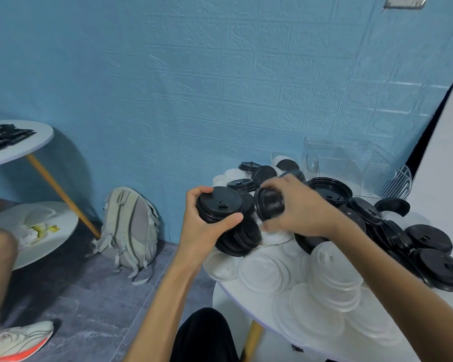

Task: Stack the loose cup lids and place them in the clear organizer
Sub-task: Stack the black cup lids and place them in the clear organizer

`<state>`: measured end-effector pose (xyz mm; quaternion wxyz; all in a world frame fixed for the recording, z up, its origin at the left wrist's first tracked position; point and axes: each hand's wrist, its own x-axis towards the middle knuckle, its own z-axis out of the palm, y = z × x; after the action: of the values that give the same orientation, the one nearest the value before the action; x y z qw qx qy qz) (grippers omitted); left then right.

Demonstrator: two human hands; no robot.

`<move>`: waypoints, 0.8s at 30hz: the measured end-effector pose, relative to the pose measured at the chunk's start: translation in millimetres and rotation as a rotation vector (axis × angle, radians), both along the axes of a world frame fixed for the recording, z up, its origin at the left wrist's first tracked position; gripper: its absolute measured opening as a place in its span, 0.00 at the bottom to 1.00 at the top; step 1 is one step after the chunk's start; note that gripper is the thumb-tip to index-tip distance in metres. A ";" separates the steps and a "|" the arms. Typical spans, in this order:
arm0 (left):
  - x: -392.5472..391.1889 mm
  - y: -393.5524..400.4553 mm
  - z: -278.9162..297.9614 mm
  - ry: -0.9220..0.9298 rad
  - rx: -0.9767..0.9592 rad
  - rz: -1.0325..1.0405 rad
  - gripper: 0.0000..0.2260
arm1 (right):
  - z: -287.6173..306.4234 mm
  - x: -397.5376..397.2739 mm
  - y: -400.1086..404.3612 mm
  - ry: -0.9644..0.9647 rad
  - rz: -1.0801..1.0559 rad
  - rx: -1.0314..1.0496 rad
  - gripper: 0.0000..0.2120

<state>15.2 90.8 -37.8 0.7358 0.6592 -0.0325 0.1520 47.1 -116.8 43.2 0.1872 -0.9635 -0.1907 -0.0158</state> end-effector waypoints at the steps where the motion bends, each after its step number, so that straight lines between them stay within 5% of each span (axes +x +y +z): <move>1: 0.3 -1.2 0.7 -0.007 0.001 -0.008 0.33 | 8.4 -1.0 -2.6 -0.033 -0.010 0.058 0.41; 6: 0.4 -15.0 2.0 -0.032 0.028 -0.063 0.34 | 30.2 -6.9 5.5 0.001 0.014 0.314 0.44; 12: -3.1 -26.7 5.1 -0.089 0.049 -0.092 0.47 | 12.7 -8.5 26.9 0.035 0.147 0.262 0.33; 24: 0.0 -20.2 5.7 -0.105 -0.005 0.003 0.33 | 0.0 11.7 34.6 0.141 0.154 0.359 0.32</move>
<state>15.2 70.6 -32.2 0.7346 0.6484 -0.0696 0.1873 58.8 -82.1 43.2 0.3693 -0.8960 -0.2445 0.0323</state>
